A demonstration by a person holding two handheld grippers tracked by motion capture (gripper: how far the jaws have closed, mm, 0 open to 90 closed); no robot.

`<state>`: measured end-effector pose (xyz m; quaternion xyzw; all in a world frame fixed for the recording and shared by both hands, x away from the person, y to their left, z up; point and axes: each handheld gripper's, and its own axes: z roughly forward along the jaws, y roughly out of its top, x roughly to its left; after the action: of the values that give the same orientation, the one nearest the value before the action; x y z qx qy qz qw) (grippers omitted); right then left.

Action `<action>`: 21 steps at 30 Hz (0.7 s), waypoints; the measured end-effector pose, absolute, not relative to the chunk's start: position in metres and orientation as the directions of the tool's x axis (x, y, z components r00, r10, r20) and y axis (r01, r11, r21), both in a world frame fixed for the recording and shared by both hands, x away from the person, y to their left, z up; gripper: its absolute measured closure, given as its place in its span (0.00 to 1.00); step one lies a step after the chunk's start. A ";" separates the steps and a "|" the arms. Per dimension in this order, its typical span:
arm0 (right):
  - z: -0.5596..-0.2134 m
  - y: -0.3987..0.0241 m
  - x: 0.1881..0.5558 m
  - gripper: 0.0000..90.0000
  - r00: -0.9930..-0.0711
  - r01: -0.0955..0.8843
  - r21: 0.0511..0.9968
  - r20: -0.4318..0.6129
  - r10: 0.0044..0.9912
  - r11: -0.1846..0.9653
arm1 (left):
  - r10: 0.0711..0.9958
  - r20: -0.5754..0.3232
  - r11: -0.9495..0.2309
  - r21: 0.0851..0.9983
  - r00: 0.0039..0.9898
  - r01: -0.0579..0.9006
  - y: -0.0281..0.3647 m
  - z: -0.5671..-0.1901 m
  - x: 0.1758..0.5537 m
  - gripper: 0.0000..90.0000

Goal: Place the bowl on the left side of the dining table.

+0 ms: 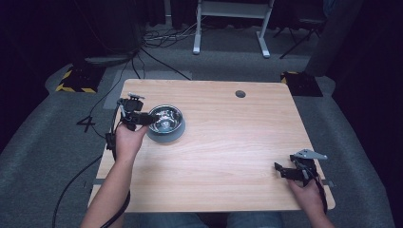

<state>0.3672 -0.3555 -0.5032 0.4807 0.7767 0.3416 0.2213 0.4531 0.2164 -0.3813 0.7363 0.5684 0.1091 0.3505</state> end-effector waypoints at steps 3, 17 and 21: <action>-0.503 -0.356 0.367 0.22 -0.440 0.597 0.743 -0.012 0.898 0.303 | 0.904 -0.251 -0.107 0.653 0.347 0.750 0.218 -0.376 0.441 0.53; -0.503 -0.356 0.367 0.22 -0.441 0.596 0.743 -0.012 0.897 0.303 | 0.864 -0.272 -0.108 0.722 0.424 0.683 0.230 -0.363 0.394 0.52; -0.503 -0.356 0.367 0.22 -0.441 0.596 0.744 -0.013 0.897 0.303 | 0.857 -0.287 -0.098 0.725 0.428 0.682 0.234 -0.360 0.382 0.52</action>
<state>0.3673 -0.3558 -0.5032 0.4807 0.7767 0.3425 0.2201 0.3822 0.2336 -0.3604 0.7335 0.5244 0.1045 0.4196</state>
